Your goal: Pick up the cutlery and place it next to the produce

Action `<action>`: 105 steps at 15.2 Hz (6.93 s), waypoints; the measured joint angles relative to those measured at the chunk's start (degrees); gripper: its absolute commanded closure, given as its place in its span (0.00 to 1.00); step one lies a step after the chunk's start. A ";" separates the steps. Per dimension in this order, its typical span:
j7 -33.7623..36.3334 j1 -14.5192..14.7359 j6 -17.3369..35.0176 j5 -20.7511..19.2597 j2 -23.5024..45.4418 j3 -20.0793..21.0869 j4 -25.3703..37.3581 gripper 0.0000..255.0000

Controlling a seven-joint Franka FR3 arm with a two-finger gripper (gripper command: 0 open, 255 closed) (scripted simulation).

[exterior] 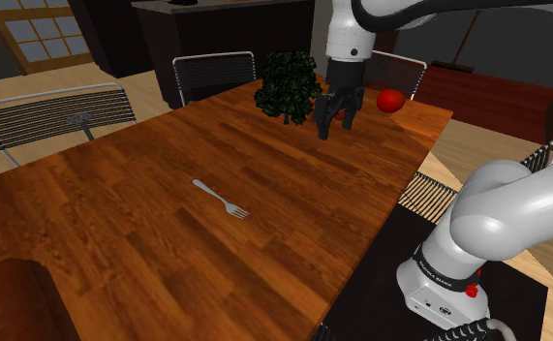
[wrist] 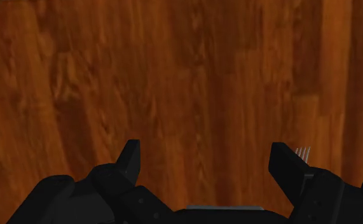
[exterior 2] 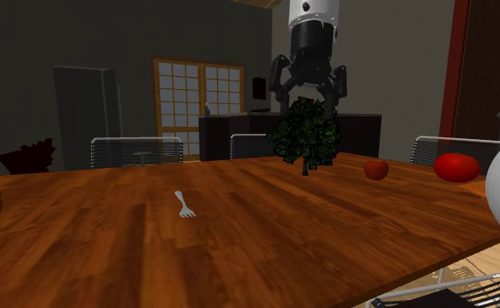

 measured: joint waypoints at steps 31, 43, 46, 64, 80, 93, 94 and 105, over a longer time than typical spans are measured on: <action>34.21 6.02 29.87 -12.63 51.23 18.31 20.52 0.00; 34.26 6.15 30.91 -12.75 51.37 18.41 20.26 1.00; 34.27 6.18 30.62 -12.81 51.52 18.40 20.51 1.00; 32.79 5.38 20.98 -10.16 46.32 18.94 25.00 1.00; 30.26 4.11 10.99 -7.99 41.33 18.43 30.39 1.00; 10.99 -4.18 12.69 -5.15 27.79 8.70 15.24 1.00; 9.55 -4.73 12.77 -5.17 26.84 7.85 14.18 1.00; -5.46 -11.44 12.80 -8.16 24.54 -1.69 11.54 1.00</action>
